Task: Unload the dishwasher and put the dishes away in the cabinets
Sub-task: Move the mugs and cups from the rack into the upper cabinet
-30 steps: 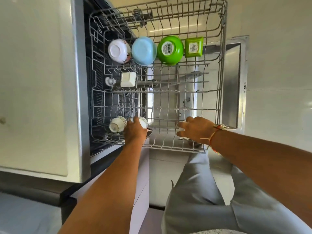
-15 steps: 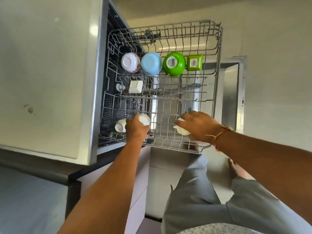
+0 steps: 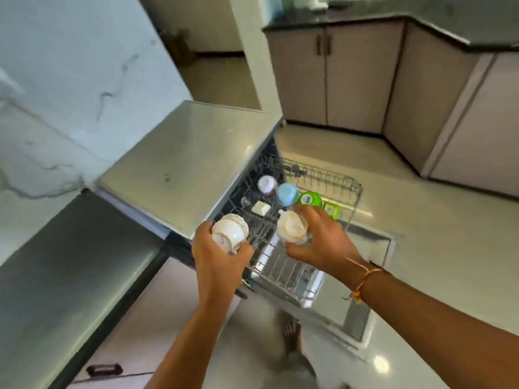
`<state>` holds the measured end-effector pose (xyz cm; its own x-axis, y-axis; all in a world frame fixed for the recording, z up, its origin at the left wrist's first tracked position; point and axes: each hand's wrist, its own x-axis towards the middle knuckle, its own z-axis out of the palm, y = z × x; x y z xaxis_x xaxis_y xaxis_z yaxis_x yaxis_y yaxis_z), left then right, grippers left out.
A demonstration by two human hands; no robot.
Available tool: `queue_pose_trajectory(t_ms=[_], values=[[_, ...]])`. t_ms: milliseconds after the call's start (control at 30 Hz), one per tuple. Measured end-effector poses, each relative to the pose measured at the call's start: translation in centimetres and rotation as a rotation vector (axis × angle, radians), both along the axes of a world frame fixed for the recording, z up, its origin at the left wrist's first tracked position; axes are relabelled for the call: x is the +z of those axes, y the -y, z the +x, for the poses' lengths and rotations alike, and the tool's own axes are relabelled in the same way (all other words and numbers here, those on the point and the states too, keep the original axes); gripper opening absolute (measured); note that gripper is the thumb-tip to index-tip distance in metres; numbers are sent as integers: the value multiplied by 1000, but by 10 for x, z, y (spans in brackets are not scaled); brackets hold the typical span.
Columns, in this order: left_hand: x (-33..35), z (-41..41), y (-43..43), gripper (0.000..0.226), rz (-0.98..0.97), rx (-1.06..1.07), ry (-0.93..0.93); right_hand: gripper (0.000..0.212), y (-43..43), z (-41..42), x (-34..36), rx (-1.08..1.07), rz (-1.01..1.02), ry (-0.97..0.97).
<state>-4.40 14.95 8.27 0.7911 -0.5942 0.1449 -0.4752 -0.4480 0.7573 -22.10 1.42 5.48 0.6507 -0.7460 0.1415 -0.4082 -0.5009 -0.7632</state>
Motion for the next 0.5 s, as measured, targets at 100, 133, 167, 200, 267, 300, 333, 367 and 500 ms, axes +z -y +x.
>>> queue_pose_trajectory(t_ms=[100, 133, 167, 200, 267, 300, 333, 367, 500], values=[[42, -2, -41, 82, -92, 112, 17, 72, -14, 20, 47, 61, -75, 152], [57, 2, -57, 81, -129, 145, 50, 70, -21, 31, 63, 101, -98, 207], [72, 6, -72, 80, -155, 179, 83, 69, -29, 43, 80, 150, -124, 256], [84, 12, -84, 79, -176, 208, 107, 69, -36, 53, 94, 192, -148, 302], [113, 28, -116, 76, -253, 294, 163, 70, -57, 79, 127, 303, -199, 390], [129, 37, -132, 75, -301, 339, 193, 71, -68, 93, 144, 358, -234, 425], [145, 45, -147, 75, -348, 380, 225, 71, -79, 107, 161, 417, -267, 460], [159, 51, -159, 74, -379, 416, 257, 70, -88, 118, 174, 465, -288, 488], [223, 75, -211, 76, -500, 585, 421, 70, -132, 173, 243, 574, -377, 635]])
